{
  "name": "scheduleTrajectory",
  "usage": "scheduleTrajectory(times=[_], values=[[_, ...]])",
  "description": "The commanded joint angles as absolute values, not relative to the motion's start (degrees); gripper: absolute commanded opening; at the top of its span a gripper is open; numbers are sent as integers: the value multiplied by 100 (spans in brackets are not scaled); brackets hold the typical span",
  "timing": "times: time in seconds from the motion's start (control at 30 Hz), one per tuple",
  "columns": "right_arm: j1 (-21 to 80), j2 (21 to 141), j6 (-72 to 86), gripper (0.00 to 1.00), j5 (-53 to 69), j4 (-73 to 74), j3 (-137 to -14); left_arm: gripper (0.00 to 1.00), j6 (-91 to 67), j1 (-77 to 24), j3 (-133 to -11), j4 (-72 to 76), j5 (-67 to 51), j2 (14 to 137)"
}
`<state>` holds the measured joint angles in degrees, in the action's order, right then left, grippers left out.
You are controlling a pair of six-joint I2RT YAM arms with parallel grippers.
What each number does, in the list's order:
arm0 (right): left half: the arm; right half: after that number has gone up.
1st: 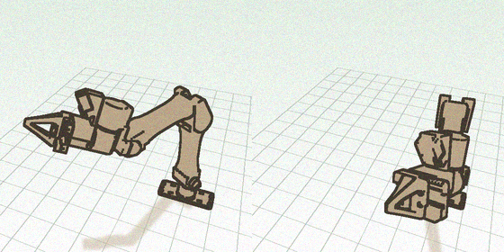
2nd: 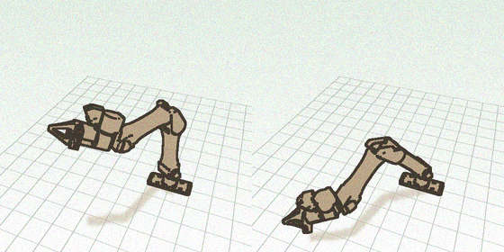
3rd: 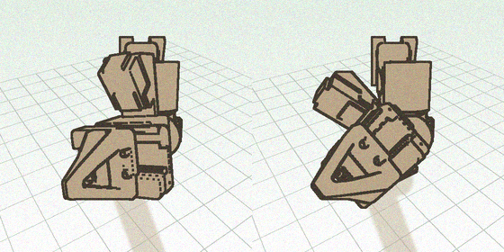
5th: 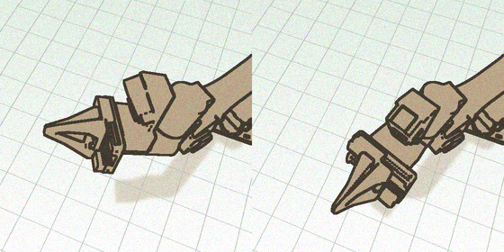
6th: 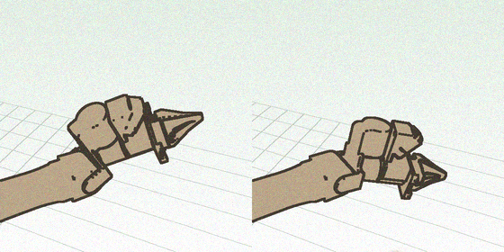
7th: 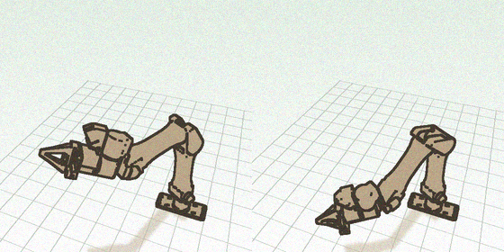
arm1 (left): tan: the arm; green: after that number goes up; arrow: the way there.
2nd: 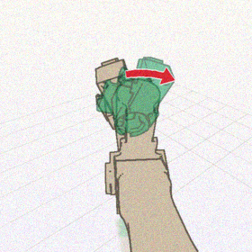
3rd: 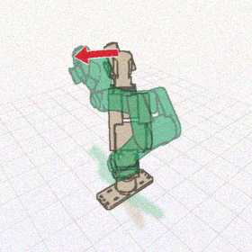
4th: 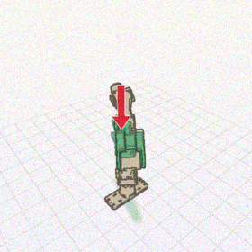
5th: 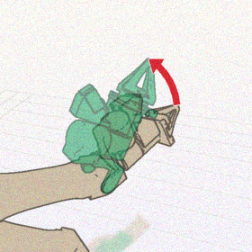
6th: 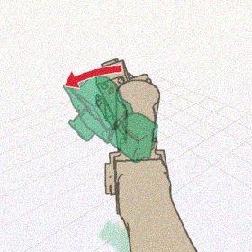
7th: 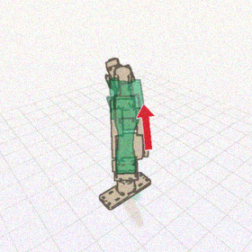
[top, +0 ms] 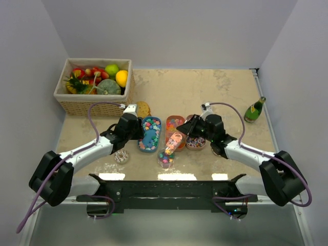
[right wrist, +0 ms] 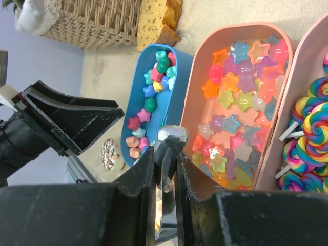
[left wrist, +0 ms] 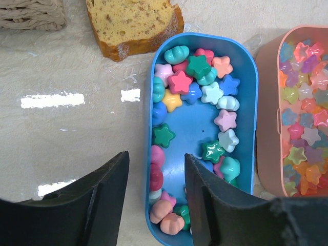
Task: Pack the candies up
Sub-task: Place the fake candies in the packing bottle.
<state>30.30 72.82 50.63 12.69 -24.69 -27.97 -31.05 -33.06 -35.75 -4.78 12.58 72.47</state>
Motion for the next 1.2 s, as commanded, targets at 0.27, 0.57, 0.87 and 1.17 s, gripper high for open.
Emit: scheduleTrajectory(times=[0.27,0.57,0.87,1.17], values=[[3392,7066,3428,0,1072,-1327,-3805,52,-3190,-3278,-3735,-220,1178,7269],[3463,6944,3094,0,1125,-1248,-3885,52,-3173,-3270,-3762,-281,1195,7163],[3463,6610,3058,0,414,-905,-4008,52,-3190,-3278,-3753,-343,1134,7005],[3270,6135,3190,0,-1588,-335,-4297,52,-3033,-3550,-4016,-264,1028,6890]])
